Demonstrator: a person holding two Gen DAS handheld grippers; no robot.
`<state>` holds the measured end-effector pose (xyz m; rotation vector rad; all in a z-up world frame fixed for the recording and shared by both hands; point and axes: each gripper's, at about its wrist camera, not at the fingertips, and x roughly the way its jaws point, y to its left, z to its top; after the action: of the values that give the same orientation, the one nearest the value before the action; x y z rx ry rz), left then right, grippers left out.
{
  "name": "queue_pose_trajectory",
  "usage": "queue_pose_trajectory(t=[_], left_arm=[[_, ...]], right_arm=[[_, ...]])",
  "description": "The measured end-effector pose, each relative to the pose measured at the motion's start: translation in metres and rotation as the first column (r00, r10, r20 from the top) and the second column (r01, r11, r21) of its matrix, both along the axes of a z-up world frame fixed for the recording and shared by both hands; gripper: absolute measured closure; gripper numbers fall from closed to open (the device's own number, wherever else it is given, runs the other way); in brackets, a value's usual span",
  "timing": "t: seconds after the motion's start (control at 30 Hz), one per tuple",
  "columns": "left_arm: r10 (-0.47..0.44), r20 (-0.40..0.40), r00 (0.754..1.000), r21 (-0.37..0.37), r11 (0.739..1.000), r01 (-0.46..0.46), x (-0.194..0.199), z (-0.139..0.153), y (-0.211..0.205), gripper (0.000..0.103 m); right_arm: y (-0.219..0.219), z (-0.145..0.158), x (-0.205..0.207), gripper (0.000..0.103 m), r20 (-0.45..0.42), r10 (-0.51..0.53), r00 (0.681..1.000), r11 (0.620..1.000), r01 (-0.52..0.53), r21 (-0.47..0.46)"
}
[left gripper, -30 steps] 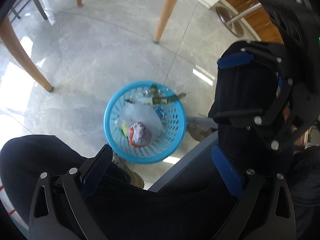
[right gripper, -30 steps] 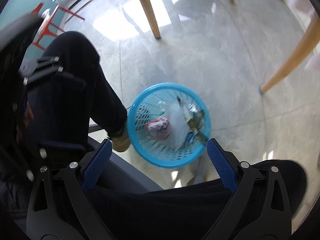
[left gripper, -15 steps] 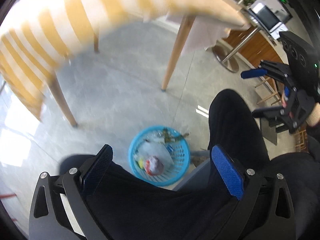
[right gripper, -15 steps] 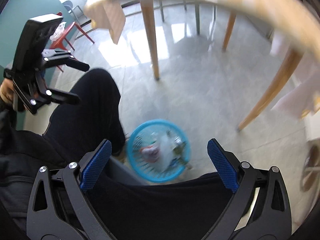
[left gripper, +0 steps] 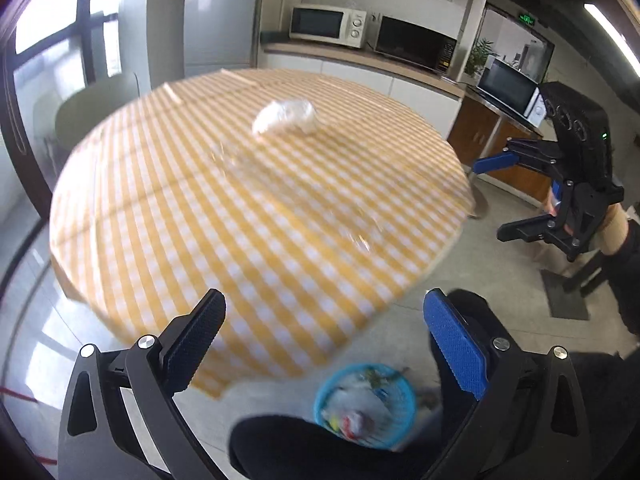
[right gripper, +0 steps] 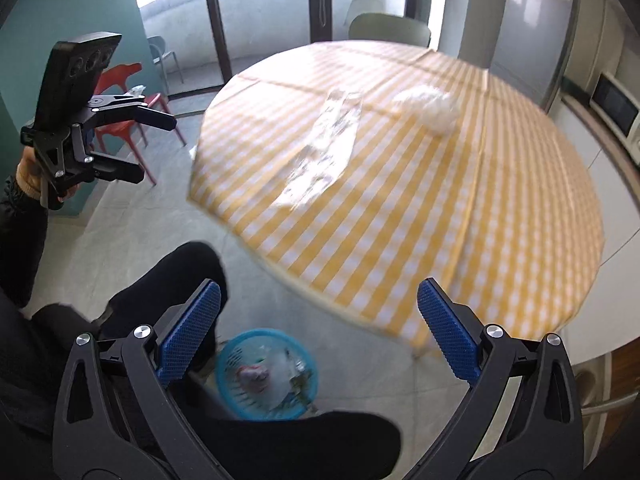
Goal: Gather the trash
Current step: 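Raise both tools back toward the table, then grasp the white plastic bag with the right tool while the left tool grasps the clear film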
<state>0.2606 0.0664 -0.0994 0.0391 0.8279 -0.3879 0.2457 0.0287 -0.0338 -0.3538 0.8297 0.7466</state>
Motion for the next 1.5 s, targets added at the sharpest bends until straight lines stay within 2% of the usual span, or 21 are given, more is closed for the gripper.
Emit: queue_pose_trajectory(t=[0.23, 0.37, 0.47, 0.53, 0.63, 0.7, 0.87, 0.9, 0.93, 0.97, 1.0, 1.07, 1.1, 1.3, 1.5], left_arm=[[0.061, -0.021, 0.998, 0.016, 0.998, -0.061, 0.089, -0.012, -0.007, 0.006], [0.133, -0.012, 0.991, 0.080, 0.988, -0.132, 0.127, -0.020, -0.008, 0.006], [0.169, -0.023, 0.985, 0.081, 0.983, -0.167, 0.151, -0.026, -0.010, 0.006], [0.192, -0.028, 0.981, 0.106, 0.976, -0.188, 0.162, -0.029, -0.013, 0.006], [0.246, -0.039, 0.969, 0.144, 0.961, -0.238, 0.172, -0.032, -0.020, 0.006], [0.254, -0.028, 0.967, 0.154, 0.957, -0.246, 0.173, -0.032, -0.028, 0.006], [0.259, -0.002, 0.966, 0.219, 0.943, -0.252, 0.174, -0.036, -0.051, 0.006], [0.269, -0.007, 0.963, 0.223, 0.939, -0.261, 0.175, -0.038, -0.053, 0.011], [0.270, -0.019, 0.963, 0.224, 0.940, -0.259, 0.177, -0.040, -0.055, 0.025], [0.269, -0.028, 0.963, 0.220, 0.941, -0.257, 0.177, -0.042, -0.056, 0.027], [0.280, -0.022, 0.960, 0.212, 0.939, -0.269, 0.177, -0.041, -0.055, 0.030], [0.281, -0.036, 0.959, 0.187, 0.945, -0.269, 0.180, -0.041, -0.053, 0.036], [0.286, -0.046, 0.957, 0.169, 0.947, -0.274, 0.181, -0.041, -0.051, 0.044], [0.251, -0.036, 0.967, 0.151, 0.958, -0.243, 0.175, -0.039, -0.053, 0.103], [0.244, -0.032, 0.969, 0.080, 0.967, -0.241, 0.149, -0.030, -0.043, 0.103]], right_arm=[[0.008, 0.011, 0.079, 0.009, 0.022, -0.035, 0.999, 0.999, 0.034, 0.039], [0.014, 0.012, 0.127, 0.009, 0.005, -0.054, 0.999, 0.996, 0.054, 0.071], [0.031, 0.010, 0.162, 0.009, 0.069, -0.063, 0.996, 0.998, 0.063, 0.011], [0.046, 0.007, 0.184, 0.009, 0.092, -0.053, 0.994, 0.998, 0.057, -0.033], [0.064, 0.001, 0.211, 0.009, 0.060, -0.037, 0.998, 0.999, 0.039, -0.035], [0.072, -0.005, 0.221, 0.009, 0.023, -0.017, 1.000, 1.000, 0.018, -0.015], [0.082, -0.023, 0.244, 0.010, 0.003, -0.027, 1.000, 0.999, 0.027, -0.037], [0.081, -0.027, 0.248, 0.015, -0.011, -0.029, 1.000, 0.999, 0.029, -0.027], [0.079, -0.029, 0.250, 0.019, -0.026, -0.028, 0.999, 0.999, 0.028, -0.019], [0.078, -0.033, 0.253, 0.029, -0.047, -0.032, 0.998, 0.999, 0.031, -0.020], [0.076, -0.036, 0.255, 0.035, -0.059, -0.037, 0.998, 0.999, 0.035, -0.020], [0.072, -0.038, 0.254, 0.038, -0.048, -0.044, 0.998, 0.999, 0.043, -0.012], [0.070, -0.039, 0.254, 0.044, -0.047, -0.053, 0.998, 0.999, 0.053, -0.008], [0.053, -0.035, 0.253, 0.054, -0.046, -0.109, 0.993, 0.992, 0.112, 0.062], [0.030, -0.020, 0.243, 0.056, -0.045, -0.165, 0.985, 0.972, 0.170, 0.163]])
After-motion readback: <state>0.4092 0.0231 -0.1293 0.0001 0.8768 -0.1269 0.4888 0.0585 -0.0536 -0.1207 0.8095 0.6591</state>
